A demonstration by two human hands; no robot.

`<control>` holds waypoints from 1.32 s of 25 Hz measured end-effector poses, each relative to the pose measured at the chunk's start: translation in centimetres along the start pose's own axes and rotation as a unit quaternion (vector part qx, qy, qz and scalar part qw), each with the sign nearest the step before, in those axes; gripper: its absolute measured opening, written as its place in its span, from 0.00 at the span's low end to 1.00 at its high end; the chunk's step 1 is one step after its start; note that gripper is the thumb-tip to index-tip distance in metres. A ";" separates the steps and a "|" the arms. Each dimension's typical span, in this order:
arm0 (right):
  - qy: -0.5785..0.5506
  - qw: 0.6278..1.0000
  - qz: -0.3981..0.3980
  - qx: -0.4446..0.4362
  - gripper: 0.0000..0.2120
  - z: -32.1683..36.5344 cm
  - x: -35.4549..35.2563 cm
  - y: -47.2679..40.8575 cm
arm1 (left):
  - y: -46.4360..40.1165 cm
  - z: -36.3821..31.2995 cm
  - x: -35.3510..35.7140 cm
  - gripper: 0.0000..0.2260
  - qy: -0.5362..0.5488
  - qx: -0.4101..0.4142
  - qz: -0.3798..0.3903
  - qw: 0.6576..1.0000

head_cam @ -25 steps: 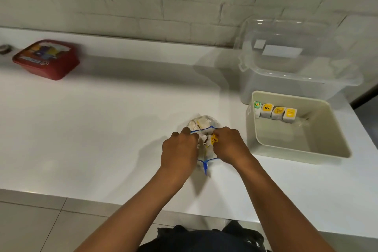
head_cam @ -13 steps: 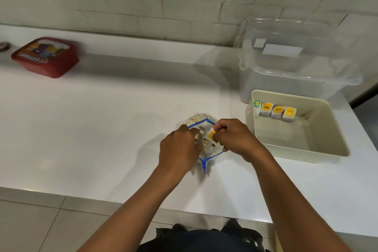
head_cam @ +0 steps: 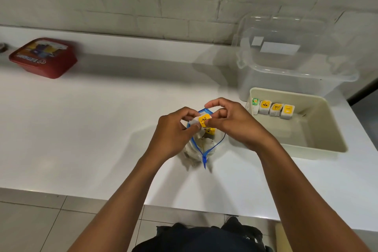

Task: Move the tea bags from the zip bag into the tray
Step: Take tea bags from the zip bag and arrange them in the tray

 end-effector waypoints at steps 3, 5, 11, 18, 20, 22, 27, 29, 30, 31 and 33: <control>-0.012 0.999 -0.021 -0.048 0.16 0.6 0.1 -0.1 | 0.1 0.4 -0.1 0.05 0.054 -0.031 0.023 0.998; 0.053 0.996 -0.015 -0.076 0.17 1.0 0.5 0.1 | 0.3 0.0 -0.4 0.07 0.070 -0.019 0.042 0.996; 0.166 0.981 -0.044 -0.088 0.12 1.1 0.0 0.0 | -0.5 0.1 -1.2 0.03 -0.060 0.039 -0.016 0.997; 0.518 0.848 -0.068 0.087 0.12 -3.0 2.0 -1.4 | -0.1 -0.4 0.1 0.02 -0.266 0.111 -0.061 0.956; 0.539 0.832 -0.077 0.111 0.13 -3.3 2.1 -1.8 | -0.1 -0.4 0.6 0.01 -0.261 0.123 -0.054 0.956; 0.544 0.826 -0.080 0.123 0.13 -3.8 2.1 -2.3 | -0.2 -0.2 1.1 0.00 -0.243 0.122 -0.044 0.961; 0.471 0.862 -0.082 0.166 0.10 -5.8 1.7 -3.2 | 0.1 0.2 1.5 0.01 -0.232 0.118 -0.038 0.965; 0.409 0.889 -0.083 0.190 0.12 -6.9 1.3 -3.5 | 0.1 0.3 1.6 0.01 -0.241 0.117 -0.036 0.963; 0.373 0.902 -0.085 0.201 0.14 -7.3 1.1 -3.6 | 0.1 0.4 1.6 0.01 -0.245 0.115 -0.036 0.962; 0.340 0.913 -0.094 0.206 0.15 -7.5 0.9 -3.6 | 0.1 0.4 1.6 0.01 -0.248 0.112 -0.035 0.962; 0.293 0.927 -0.125 0.197 0.13 -7.4 0.3 -3.6 | -0.1 0.5 1.7 0.00 -0.248 0.108 -0.034 0.962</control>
Point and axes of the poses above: each hand's wrist, its own y-axis away from the middle knuckle, its own x-axis out of the palm, z = x × y, the point moved 5 cm from there along -y, towards the middle knuckle, and after that the axes turned 8 degrees about -y, right-handed, at the moved point
